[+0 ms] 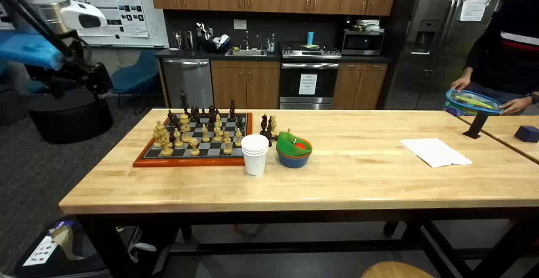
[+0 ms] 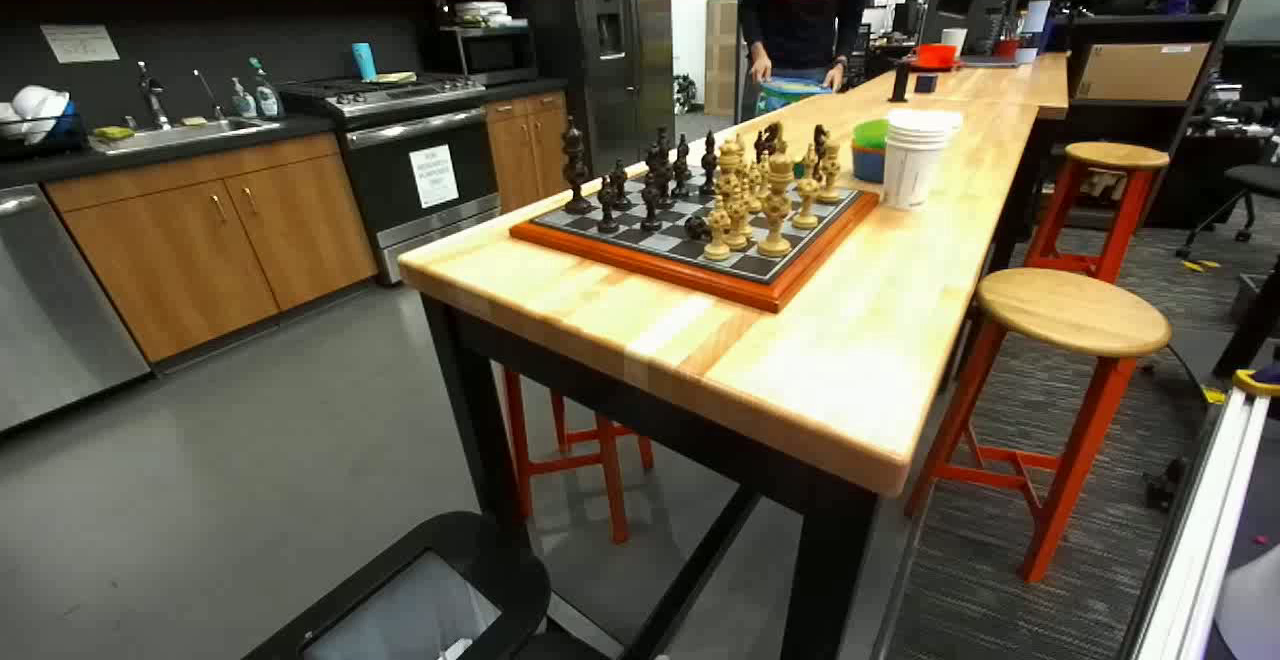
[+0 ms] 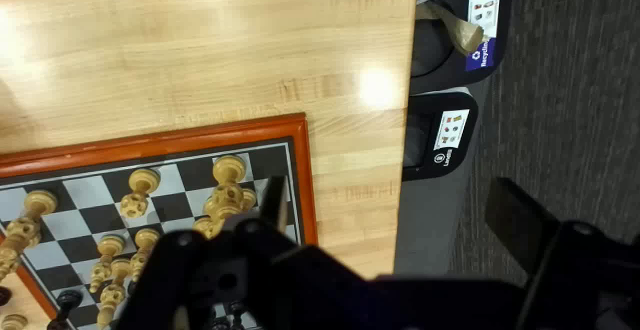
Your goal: Move one yellow chess piece one step forward, then move one black piece to the right back corner of the chess board
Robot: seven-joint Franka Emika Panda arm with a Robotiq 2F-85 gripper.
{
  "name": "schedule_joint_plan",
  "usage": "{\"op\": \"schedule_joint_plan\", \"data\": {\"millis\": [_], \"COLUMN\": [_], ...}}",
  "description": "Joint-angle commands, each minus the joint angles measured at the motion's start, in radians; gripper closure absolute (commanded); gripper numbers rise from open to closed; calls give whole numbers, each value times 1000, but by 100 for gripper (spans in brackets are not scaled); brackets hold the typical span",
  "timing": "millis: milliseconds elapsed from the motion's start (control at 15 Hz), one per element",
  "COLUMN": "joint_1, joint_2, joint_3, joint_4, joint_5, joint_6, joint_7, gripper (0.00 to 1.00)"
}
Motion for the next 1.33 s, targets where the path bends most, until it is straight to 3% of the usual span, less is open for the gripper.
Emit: {"op": "schedule_joint_plan", "data": {"millis": [0, 667, 1267], "joint_1": [-9, -6, 7], "joint_2": [2, 8, 204], "joint_3": [6, 4, 1], "joint_4": [3, 4, 89], "joint_5": [6, 7, -21], "joint_6": [-4, 1, 41], "joint_7": [-6, -11, -90], "gripper": [0, 0, 0]}}
